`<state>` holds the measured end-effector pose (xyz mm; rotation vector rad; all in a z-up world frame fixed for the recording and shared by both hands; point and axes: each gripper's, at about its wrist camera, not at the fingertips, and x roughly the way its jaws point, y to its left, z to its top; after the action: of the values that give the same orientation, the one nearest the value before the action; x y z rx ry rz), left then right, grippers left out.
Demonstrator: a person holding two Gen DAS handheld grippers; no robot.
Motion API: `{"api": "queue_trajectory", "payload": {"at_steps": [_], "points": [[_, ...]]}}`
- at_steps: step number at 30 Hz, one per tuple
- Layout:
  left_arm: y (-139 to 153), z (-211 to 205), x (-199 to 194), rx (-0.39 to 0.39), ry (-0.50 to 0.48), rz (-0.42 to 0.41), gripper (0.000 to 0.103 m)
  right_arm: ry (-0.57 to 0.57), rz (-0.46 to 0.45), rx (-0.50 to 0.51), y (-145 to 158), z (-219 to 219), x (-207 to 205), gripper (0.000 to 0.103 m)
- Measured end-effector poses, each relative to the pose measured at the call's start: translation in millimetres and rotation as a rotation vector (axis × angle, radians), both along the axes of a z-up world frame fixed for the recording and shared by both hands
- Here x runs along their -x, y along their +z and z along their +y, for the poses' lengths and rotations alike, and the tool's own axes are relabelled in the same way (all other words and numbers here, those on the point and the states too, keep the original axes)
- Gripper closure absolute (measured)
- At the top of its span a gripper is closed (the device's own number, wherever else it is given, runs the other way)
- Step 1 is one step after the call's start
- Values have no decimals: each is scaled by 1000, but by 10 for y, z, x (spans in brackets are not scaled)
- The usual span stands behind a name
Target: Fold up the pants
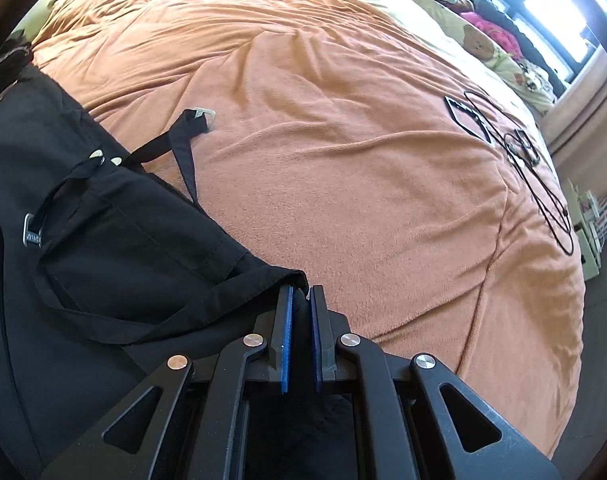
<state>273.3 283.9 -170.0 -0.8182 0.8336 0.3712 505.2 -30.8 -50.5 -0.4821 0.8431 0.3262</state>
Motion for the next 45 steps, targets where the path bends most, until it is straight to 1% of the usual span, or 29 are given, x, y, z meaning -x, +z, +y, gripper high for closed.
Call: {"api": "queue_trajectory", "payload": {"at_steps": [1,2,3,4,5,6,9,13,16,17,19,21,24,29,35,38,39,40,41,42,43,44,45], "points": [[4,31,-16,3,1,-5,53,-8,6,-5,28,-20,-7,92],[7,52,-32,0,0,-7,53,-24,7,-5,57,-31,10,88],[7,77,-55,-9,1,-6,53,-37,7,-4,85,-44,24,79],[2,106,-84,-19,2,-1,53,-47,5,-11,121,-67,51,73],[-12,137,-108,-19,1,5,53,-50,3,-24,165,-98,67,66],[-39,165,-141,-12,-2,16,53,-53,4,-35,202,-121,89,64],[-163,253,-212,41,4,60,53,-67,-1,-51,303,-174,181,64],[-202,299,-229,72,-1,29,53,-71,-19,-74,426,-190,367,64],[-239,352,-274,88,-4,-7,53,-39,-30,-101,501,-140,480,64],[-249,367,-288,91,-5,-15,56,-16,-24,-105,514,-82,505,64],[-252,385,-322,80,-13,-21,87,12,-16,-92,513,4,531,64],[-232,405,-333,81,-23,-40,96,60,-5,-64,487,165,539,64],[-82,410,-333,26,-32,-87,99,101,13,-27,432,348,476,64],[53,428,-398,-4,-47,-123,99,144,50,25,303,620,248,64],[-34,427,-485,11,-61,-83,98,199,81,126,69,912,9,64],[-88,412,-479,26,-69,-58,97,231,96,138,-1,963,-73,64],[-103,401,-485,34,-76,-51,94,233,104,129,-6,982,-99,69],[-131,385,-484,48,-84,-45,87,236,116,116,-8,999,-124,76],[-154,370,-476,66,-90,-48,83,231,107,122,-11,1009,-142,96],[-174,355,-461,81,-94,-53,72,201,66,171,-30,1034,-161,103],[-199,338,-441,93,-94,-55,65,166,32,211,-54,1048,-189,103],[-220,319,-427,98,-94,-58,64,138,28,211,-79,1029,-233,103],[-238,309,-425,98,-97,-57,64,117,40,185,-98,996,-274,103]]}}
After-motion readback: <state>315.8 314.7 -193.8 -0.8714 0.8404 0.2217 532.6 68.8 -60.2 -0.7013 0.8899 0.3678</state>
